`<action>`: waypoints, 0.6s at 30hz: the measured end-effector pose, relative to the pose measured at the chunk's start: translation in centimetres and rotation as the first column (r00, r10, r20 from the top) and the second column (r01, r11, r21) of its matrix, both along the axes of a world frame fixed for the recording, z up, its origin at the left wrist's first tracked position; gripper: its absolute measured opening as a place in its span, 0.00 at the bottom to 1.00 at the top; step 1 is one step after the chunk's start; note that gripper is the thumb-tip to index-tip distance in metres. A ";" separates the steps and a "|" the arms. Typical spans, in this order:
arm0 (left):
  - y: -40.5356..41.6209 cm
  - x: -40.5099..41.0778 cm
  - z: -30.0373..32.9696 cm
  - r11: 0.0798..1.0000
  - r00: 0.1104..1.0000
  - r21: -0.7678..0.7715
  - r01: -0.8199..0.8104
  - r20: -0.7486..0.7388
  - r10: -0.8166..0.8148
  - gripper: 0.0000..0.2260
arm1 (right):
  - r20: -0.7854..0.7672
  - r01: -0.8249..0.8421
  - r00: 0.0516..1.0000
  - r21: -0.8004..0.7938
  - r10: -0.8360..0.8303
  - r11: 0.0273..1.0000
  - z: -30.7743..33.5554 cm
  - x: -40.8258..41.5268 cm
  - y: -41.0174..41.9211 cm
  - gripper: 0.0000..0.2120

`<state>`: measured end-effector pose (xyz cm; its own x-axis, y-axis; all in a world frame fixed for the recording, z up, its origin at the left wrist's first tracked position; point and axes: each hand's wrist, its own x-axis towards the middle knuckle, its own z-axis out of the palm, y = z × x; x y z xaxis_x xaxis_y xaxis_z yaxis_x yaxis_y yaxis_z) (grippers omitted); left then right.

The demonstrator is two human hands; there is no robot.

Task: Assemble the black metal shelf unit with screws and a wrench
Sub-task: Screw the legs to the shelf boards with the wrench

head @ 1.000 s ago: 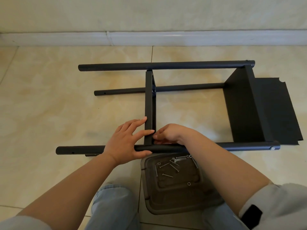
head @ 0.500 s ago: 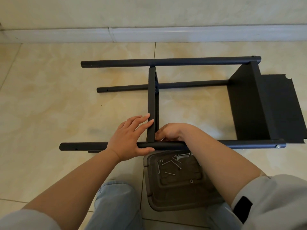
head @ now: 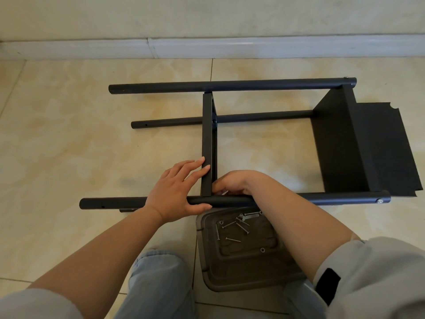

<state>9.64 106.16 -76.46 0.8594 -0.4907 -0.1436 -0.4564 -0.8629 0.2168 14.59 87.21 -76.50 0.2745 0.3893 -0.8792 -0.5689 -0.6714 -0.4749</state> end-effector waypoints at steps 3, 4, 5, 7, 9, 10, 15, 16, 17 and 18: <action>0.1 0.0 0.0 1.000 1.000 0.003 0.000 -0.002 0.000 0.38 | 0.009 0.056 0.998 0.013 -0.057 0.998 0.0 0.0 -0.3 0.14; 0.1 0.0 0.0 1.000 1.000 0.004 0.002 0.000 -0.002 0.38 | 0.011 0.073 0.997 0.021 -0.074 0.997 0.0 0.0 -0.4 0.13; 0.1 0.0 0.0 1.000 1.000 0.006 0.003 0.000 -0.003 0.38 | 0.009 0.079 0.997 0.024 -0.080 0.997 0.1 0.0 -0.5 0.10; 0.1 0.0 0.0 1.000 1.000 0.005 0.001 -0.008 -0.001 0.39 | 0.017 0.051 0.999 0.011 -0.051 0.999 0.1 0.0 -0.5 0.07; 0.0 0.0 0.1 1.000 1.000 0.003 -0.002 -0.017 0.003 0.39 | 0.034 0.021 0.999 -0.008 -0.021 1.000 0.1 -0.1 -0.4 0.08; 0.0 0.0 0.2 1.000 1.000 0.003 -0.004 -0.019 0.004 0.39 | 0.028 0.015 0.999 -0.004 -0.015 1.000 0.0 -0.1 -0.3 0.08; 0.0 0.0 0.2 1.000 1.000 -0.004 0.000 -0.013 0.000 0.39 | 0.011 0.067 0.998 0.043 -0.067 0.997 -0.2 -0.1 -0.5 0.12; 0.0 0.0 0.2 1.000 1.000 -0.004 -0.001 -0.013 0.001 0.39 | 0.019 0.073 0.997 0.043 -0.074 0.996 -0.2 -0.1 -0.5 0.12; 0.0 0.0 0.2 1.000 1.000 -0.003 -0.002 -0.014 0.002 0.39 | 0.024 0.068 0.997 0.037 -0.069 0.997 -0.3 -0.1 -0.4 0.12; 0.0 0.0 0.2 1.000 1.000 -0.002 -0.002 -0.016 0.002 0.39 | 0.026 0.051 0.998 0.027 -0.052 0.998 -0.3 -0.1 -0.4 0.12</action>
